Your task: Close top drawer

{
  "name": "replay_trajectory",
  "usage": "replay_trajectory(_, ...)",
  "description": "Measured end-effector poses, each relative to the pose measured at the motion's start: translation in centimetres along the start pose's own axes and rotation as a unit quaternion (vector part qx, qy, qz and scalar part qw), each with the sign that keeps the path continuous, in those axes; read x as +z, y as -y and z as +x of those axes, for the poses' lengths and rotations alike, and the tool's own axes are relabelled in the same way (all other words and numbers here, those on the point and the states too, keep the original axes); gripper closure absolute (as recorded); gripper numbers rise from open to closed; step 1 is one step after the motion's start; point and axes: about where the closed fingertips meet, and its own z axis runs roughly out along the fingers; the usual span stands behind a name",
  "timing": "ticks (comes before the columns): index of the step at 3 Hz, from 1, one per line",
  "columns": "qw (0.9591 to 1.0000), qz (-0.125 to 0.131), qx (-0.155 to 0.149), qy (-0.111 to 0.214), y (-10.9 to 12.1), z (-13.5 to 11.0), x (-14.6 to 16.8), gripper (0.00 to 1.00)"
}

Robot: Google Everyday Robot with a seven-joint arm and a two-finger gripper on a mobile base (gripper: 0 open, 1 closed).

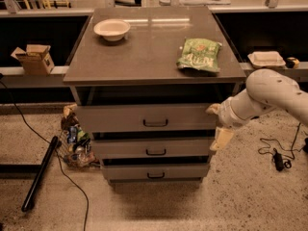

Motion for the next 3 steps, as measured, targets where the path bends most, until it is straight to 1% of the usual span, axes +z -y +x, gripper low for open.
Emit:
replay_trajectory(1,1.0,0.001,0.002,0.002,0.5,0.2,0.1,0.0)
replay_trajectory(2,1.0,0.001,0.002,0.002,0.5,0.2,0.0,0.0)
replay_trajectory(3,0.9997,0.021,0.008,-0.003,-0.3,0.7,-2.9,0.0)
